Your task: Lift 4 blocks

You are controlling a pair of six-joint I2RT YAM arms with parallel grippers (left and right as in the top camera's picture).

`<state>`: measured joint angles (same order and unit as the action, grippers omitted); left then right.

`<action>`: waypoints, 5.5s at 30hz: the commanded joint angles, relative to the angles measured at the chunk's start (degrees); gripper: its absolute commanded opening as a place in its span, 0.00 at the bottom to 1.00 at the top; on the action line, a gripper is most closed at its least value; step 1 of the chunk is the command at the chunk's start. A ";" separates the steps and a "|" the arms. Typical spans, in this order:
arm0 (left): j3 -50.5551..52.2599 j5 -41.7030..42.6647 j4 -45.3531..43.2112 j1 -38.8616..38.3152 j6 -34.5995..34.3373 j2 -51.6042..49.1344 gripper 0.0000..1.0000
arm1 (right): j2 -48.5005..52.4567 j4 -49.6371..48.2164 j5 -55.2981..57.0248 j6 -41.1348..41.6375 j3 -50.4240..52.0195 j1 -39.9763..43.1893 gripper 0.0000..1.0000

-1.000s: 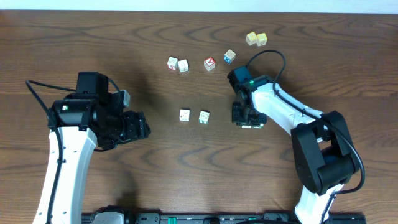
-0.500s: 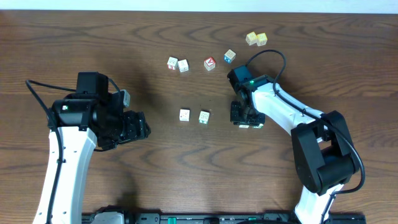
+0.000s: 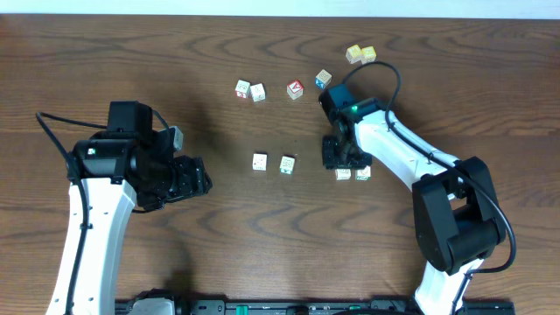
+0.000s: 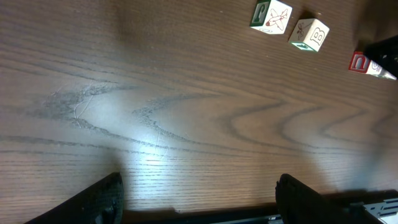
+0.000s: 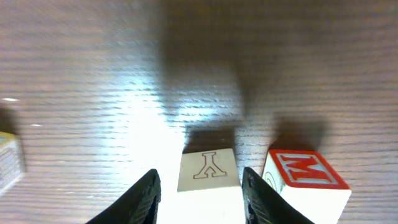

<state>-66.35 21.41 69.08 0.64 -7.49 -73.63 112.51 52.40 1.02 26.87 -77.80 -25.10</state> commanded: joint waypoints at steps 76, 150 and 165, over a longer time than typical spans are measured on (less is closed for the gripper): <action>-1.01 -0.50 0.28 0.26 -0.13 -0.11 0.79 | 9.86 1.57 0.81 12.28 -10.49 -11.80 0.27; -1.01 -0.50 0.31 0.26 -0.11 -0.11 0.79 | 17.90 -1.64 7.19 19.37 -23.58 -21.88 0.65; -1.01 -0.50 0.31 0.26 -0.11 -0.11 0.79 | 18.73 1.90 5.97 19.10 -24.22 -19.19 0.31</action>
<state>-66.35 21.43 69.08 0.64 -7.49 -73.63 131.48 51.72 6.90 46.06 -101.71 -46.13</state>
